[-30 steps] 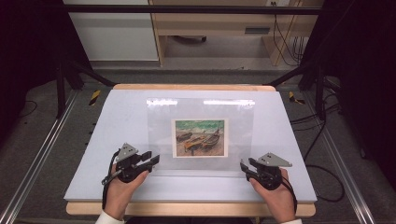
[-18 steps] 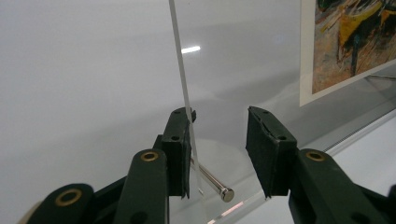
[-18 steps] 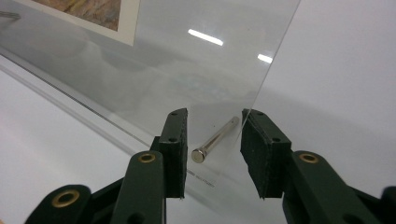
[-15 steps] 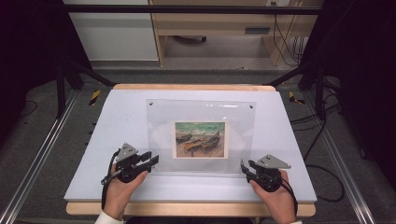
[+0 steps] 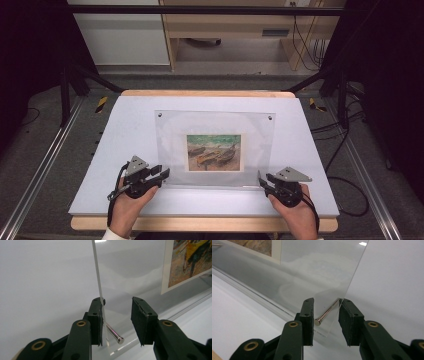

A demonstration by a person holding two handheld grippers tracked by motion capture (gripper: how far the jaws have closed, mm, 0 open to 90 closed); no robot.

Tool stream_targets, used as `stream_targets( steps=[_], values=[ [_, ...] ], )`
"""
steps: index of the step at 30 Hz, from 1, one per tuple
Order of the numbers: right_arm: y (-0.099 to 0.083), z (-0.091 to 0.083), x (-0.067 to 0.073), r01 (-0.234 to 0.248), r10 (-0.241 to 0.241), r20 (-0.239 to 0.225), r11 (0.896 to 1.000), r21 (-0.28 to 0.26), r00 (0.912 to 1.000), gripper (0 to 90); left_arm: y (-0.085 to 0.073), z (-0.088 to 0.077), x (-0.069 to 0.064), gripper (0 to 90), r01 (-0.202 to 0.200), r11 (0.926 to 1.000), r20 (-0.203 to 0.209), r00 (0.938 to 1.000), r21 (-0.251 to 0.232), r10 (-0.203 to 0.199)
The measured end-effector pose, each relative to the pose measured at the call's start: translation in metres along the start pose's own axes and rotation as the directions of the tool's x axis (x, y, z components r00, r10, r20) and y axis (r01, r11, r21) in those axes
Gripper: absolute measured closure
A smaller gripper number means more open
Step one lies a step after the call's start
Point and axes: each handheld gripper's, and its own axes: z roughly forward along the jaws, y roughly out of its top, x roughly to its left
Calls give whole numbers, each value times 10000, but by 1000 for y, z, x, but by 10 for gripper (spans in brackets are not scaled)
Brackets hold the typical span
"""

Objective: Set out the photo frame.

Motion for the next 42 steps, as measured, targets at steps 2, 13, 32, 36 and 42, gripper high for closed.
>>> stream_targets(
  steps=[2,13,32,36,42],
  values=[
    [-1,0,0,-20,20,-15,10000,22,10000,661,-1,-1,-1,613,22,10000,29,10000,29,-23],
    [-5,-2,2,-2,3,-37,9999,166,10000,669,-5,-3,-3,614,-99,9996,66,9999,263,98],
    [-9,-14,9,272,-275,157,9995,176,9995,280,-10,-16,-9,248,-855,9959,-8,9963,282,855],
    [-9,-18,9,458,-460,459,9989,55,9979,173,-10,-19,-10,174,-1082,9938,-8,9941,268,1083],
    [-9,-22,7,436,-422,619,9988,-216,9972,124,-9,-24,-6,111,-1128,9936,-31,9936,36,1128]
  ],
)
